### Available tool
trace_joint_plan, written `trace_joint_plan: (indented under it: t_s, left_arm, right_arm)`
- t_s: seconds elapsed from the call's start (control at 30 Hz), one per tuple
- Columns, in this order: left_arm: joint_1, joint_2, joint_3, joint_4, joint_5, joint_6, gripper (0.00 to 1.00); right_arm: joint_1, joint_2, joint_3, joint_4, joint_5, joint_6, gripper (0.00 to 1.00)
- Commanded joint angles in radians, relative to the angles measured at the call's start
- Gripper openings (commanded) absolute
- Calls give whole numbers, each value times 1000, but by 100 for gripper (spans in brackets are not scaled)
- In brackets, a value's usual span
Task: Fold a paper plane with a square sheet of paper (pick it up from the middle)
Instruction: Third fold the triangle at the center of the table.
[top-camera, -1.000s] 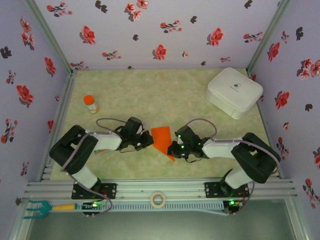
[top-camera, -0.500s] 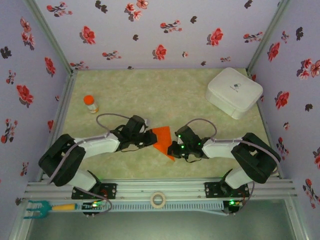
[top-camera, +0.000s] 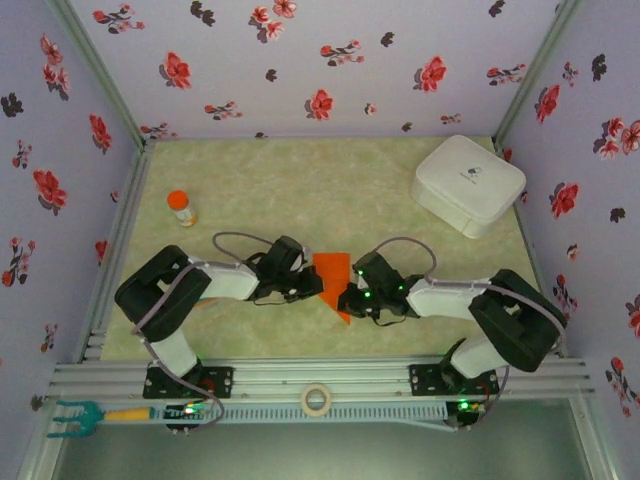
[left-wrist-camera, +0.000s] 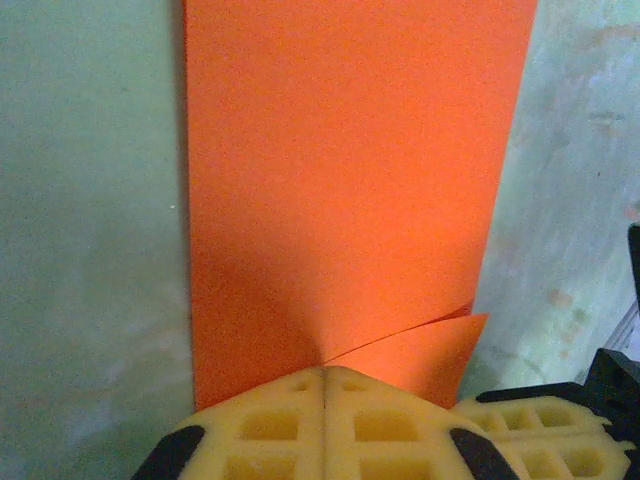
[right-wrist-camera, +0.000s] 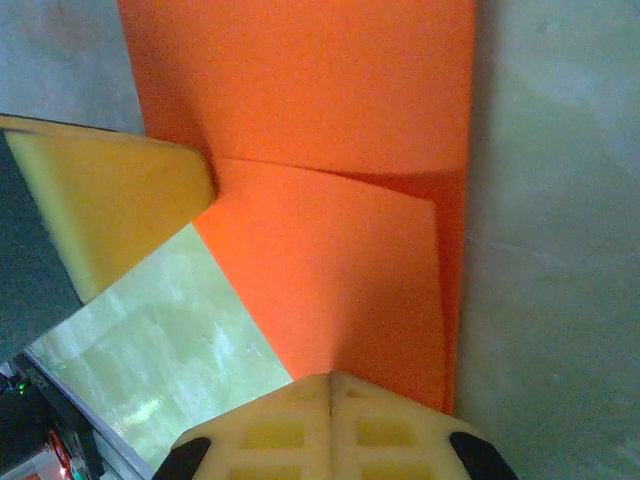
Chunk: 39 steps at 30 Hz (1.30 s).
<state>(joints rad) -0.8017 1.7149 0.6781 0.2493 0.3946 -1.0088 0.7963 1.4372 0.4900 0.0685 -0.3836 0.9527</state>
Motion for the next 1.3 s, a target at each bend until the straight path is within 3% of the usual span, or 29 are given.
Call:
trace_joint_plan:
  t_s: [0.0,0.17,0.4,0.6,0.87,1.07,1.27]
  left_arm:
    - [-5,37,-38,-37,-33,-21,0]
    - [-5,29,-31,-58,-42,-15,0]
    - [-5,31,-25,-74,-46,-11,0]
    - [2,35,-27,-85,-52,-14,0]
    - [7,23,-41,-89,-73,-40,0]
    - [2,-39,-86,-51,-136,-115,0]
    - [-1,-144,-139,-56,-240,-157,0]
  right_arm:
    - [-6,-58,32,-68,11,-16,4]
    - [4,-29,54,2,-71,-15,5]
    - [6,7,-42,6,-21,-3,5]
    - [7,-103,-148,19,-22,41,6]
    - [7,-249,-185,-129,6,39,8]
    - [4,-326,-105,-241,131,16,10]
    - [-12,-266,-3,-285,251,-58,20]
